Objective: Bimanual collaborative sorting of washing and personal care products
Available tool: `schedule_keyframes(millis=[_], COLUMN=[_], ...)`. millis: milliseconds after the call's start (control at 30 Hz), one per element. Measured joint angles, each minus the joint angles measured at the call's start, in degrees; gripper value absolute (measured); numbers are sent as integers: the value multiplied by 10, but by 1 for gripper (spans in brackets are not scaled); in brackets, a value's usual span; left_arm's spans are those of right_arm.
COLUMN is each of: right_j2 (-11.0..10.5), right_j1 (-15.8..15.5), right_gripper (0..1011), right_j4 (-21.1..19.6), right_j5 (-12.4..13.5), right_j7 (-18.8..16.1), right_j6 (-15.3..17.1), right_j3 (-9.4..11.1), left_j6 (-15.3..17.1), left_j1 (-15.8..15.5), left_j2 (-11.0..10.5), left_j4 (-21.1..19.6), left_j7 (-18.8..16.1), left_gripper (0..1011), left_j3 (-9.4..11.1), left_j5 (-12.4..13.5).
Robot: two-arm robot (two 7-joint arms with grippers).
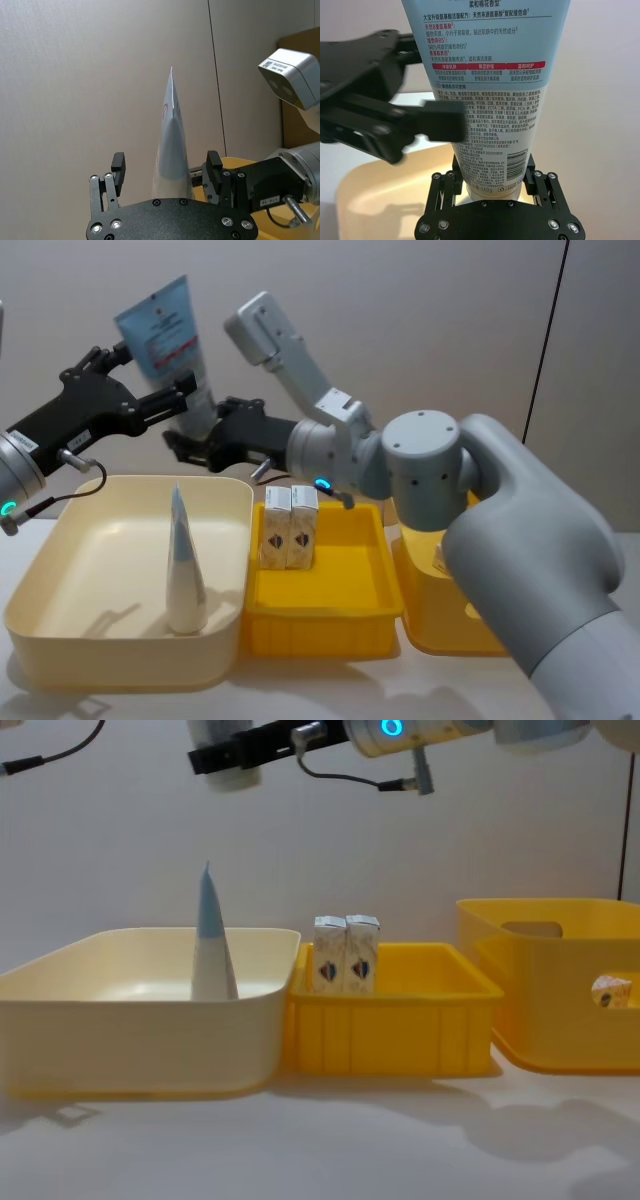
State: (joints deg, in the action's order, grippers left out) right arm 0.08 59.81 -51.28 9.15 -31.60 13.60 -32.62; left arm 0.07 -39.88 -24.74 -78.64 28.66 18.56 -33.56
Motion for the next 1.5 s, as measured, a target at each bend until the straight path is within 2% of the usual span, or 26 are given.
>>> schedule_keyframes(millis=[333,700,1000,1500], right_j2=[-28,-55,-72,-89], right_j1=[-8,-22,-34,-47], right_gripper=[668,668,668,668], right_j4=[-18,-45,-61,-63], right_j5=[-5,-10,-18,-37], right_j7=[34,84,139,219], right_j6=[6,32,64,128], right_j3=[19,52,84,121], left_j6=[0,0,0,0], left_j1=[0,0,0,0], left_j2=[0,0,0,0], left_j4=[0,0,0,0], left_j7=[0,0,0,0], left_gripper=[1003,1002,1004,1004], left_j3=[0,0,0,0], left_j5=[0,0,0,0])
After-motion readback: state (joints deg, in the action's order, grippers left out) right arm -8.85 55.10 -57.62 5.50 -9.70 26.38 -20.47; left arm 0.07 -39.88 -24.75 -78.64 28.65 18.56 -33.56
